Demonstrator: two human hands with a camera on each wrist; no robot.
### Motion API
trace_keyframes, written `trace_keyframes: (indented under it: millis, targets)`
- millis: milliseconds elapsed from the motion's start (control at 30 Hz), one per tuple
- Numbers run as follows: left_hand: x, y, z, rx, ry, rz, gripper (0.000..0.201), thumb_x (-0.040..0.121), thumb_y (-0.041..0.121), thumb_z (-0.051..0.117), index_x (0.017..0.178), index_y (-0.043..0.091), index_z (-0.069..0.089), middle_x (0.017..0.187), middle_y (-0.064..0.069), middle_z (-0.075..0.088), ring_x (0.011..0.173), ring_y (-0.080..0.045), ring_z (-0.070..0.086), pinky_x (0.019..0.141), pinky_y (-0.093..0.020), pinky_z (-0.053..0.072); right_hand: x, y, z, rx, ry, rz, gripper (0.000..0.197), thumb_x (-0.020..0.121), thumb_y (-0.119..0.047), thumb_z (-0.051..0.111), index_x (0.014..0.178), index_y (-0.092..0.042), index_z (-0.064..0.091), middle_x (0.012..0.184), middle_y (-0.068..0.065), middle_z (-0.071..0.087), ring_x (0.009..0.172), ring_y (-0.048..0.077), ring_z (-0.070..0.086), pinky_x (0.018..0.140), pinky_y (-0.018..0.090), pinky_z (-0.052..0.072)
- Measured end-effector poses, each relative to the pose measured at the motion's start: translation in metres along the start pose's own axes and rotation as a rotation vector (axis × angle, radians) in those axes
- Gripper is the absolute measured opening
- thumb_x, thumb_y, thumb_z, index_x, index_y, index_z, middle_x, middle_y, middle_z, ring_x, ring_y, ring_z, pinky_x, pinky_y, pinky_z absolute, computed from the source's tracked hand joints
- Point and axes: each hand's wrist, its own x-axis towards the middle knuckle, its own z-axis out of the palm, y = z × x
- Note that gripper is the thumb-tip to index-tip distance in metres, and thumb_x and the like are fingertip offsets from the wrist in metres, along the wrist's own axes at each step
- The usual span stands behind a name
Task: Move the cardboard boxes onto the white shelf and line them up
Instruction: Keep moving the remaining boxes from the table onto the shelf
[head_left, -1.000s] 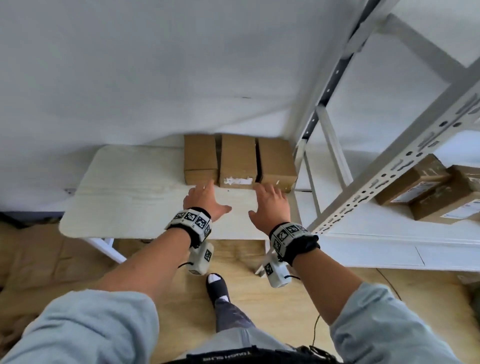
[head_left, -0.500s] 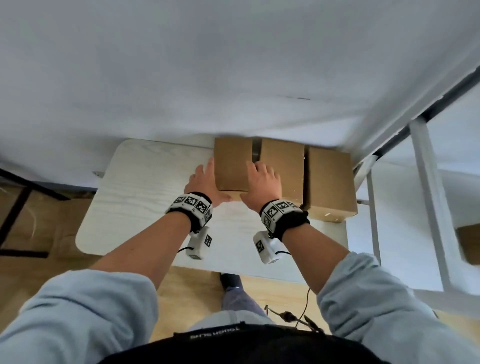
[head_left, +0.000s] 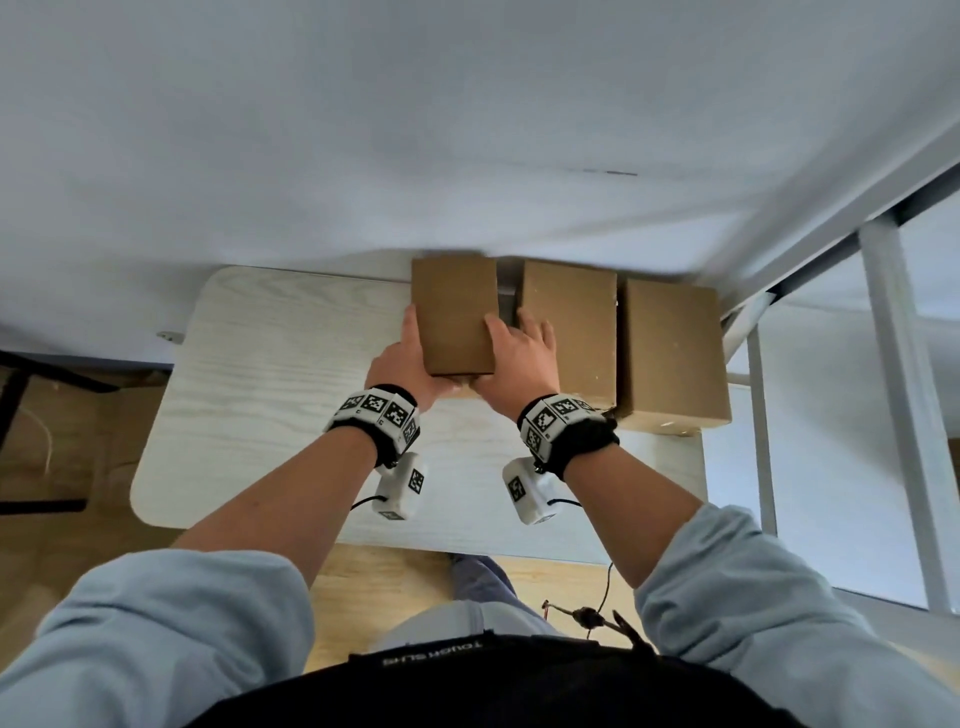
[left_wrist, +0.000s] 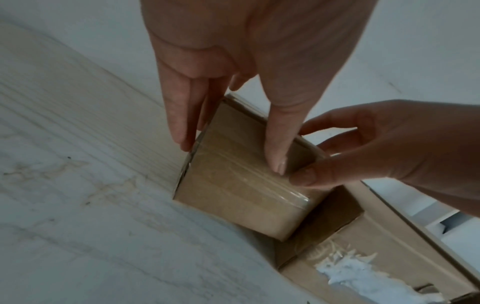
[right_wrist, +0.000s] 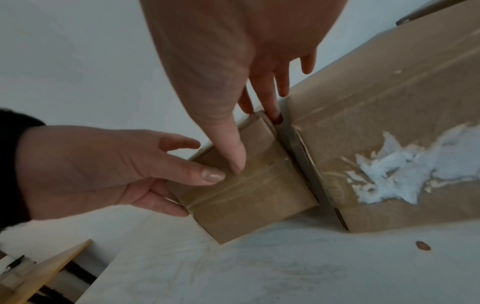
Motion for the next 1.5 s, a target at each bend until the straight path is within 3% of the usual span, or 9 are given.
trace_keyframes:
  millis: [167, 300, 433, 567, 700, 867, 1200, 1367, 1500]
  targets:
    - [-0.038, -0.008, -0.014, -0.118, 0.063, -0.053, 0.117, 0.063, 0.049, 0.088, 0.149, 0.017, 0.015, 0.112, -0.011, 0.065, 0.098, -0.035, 0.065, 0.083, -0.04, 0.054, -0.031, -0.007, -0.01, 0.072, 0.091, -0.066, 0.087, 0.079, -0.063, 0.067, 0.148, -0.019, 0.036, 0.142, 0.008, 0.055, 0.145, 0.029, 0.027, 0.119, 0.048, 0.016]
    - [-0.082, -0.016, -0.019, -0.251, 0.159, -0.042, 0.094, 0.068, 0.049, 0.086, 0.133, 0.014, 0.028, 0.103, -0.006, 0.063, 0.09, -0.03, 0.064, 0.079, -0.038, 0.053, -0.071, -0.016, -0.016, 0.127, 0.165, -0.106, 0.079, 0.085, -0.057, 0.065, 0.147, -0.019, 0.035, 0.14, 0.007, 0.056, 0.137, 0.027, 0.041, 0.114, 0.043, 0.026]
    - [-0.142, -0.021, -0.02, -0.334, 0.301, 0.023, 0.072, 0.079, 0.055, 0.074, 0.119, 0.013, 0.031, 0.097, -0.004, 0.058, 0.089, -0.033, 0.063, 0.077, -0.038, 0.049, -0.132, -0.029, -0.024, 0.242, 0.226, -0.034, 0.071, 0.093, -0.056, 0.055, 0.148, -0.021, 0.029, 0.103, 0.013, 0.069, 0.095, 0.034, 0.065, 0.082, 0.042, 0.053]
    - [-0.209, -0.027, -0.009, -0.423, 0.341, 0.144, 0.06, 0.085, 0.059, 0.065, 0.114, 0.018, 0.033, 0.099, -0.004, 0.06, 0.091, -0.03, 0.063, 0.078, -0.036, 0.048, -0.209, -0.039, -0.027, 0.34, 0.387, 0.051, 0.064, 0.095, -0.055, 0.052, 0.142, -0.016, 0.035, 0.102, 0.015, 0.069, 0.092, 0.037, 0.066, 0.073, 0.039, 0.05]
    - [-0.269, -0.029, 0.014, -0.558, 0.275, 0.316, 0.049, 0.088, 0.059, 0.058, 0.125, 0.032, 0.042, 0.114, 0.0, 0.064, 0.1, -0.021, 0.064, 0.089, -0.04, 0.052, -0.283, -0.036, -0.031, 0.445, 0.484, 0.21, 0.057, 0.095, -0.056, 0.051, 0.126, -0.009, 0.038, 0.097, 0.017, 0.069, 0.088, 0.04, 0.067, 0.064, 0.034, 0.041]
    - [-0.326, -0.015, 0.035, -0.448, 0.133, 0.39, 0.053, 0.099, 0.061, 0.036, 0.145, 0.035, 0.045, 0.139, 0.002, 0.057, 0.127, -0.018, 0.052, 0.105, -0.032, 0.039, -0.349, 0.001, -0.038, 0.514, 0.415, 0.415, 0.04, 0.101, -0.046, 0.043, 0.117, -0.009, 0.042, 0.11, 0.02, 0.065, 0.098, 0.039, 0.063, 0.076, 0.037, 0.045]
    - [-0.383, 0.071, 0.105, -0.313, -0.216, 0.458, 0.078, 0.085, 0.075, 0.05, 0.148, 0.029, 0.044, 0.145, 0.0, 0.054, 0.129, -0.023, 0.053, 0.107, -0.035, 0.042, -0.458, 0.094, -0.05, 0.459, 0.37, 0.73, 0.058, 0.092, -0.06, 0.05, 0.125, -0.013, 0.048, 0.116, 0.013, 0.064, 0.103, 0.032, 0.062, 0.087, 0.039, 0.052]
    - [-0.407, 0.142, 0.142, -0.216, -0.349, 0.723, 0.093, 0.072, 0.052, 0.082, 0.147, 0.021, 0.038, 0.138, 0.001, 0.057, 0.123, -0.02, 0.056, 0.102, -0.03, 0.043, -0.504, 0.156, -0.074, 0.524, 0.5, 0.912, 0.057, 0.095, -0.058, 0.044, 0.134, -0.017, 0.044, 0.122, 0.015, 0.063, 0.11, 0.036, 0.06, 0.092, 0.04, 0.049]
    - [-0.413, 0.2, 0.171, -0.218, -0.364, 0.911, 0.081, 0.078, 0.021, 0.083, 0.145, 0.017, 0.04, 0.14, -0.001, 0.051, 0.126, -0.013, 0.048, 0.099, -0.018, 0.032, -0.523, 0.203, -0.098, 0.556, 0.58, 0.974, 0.067, 0.094, -0.066, 0.037, 0.145, -0.024, 0.034, 0.133, 0.012, 0.059, 0.115, 0.035, 0.058, 0.091, 0.039, 0.045]
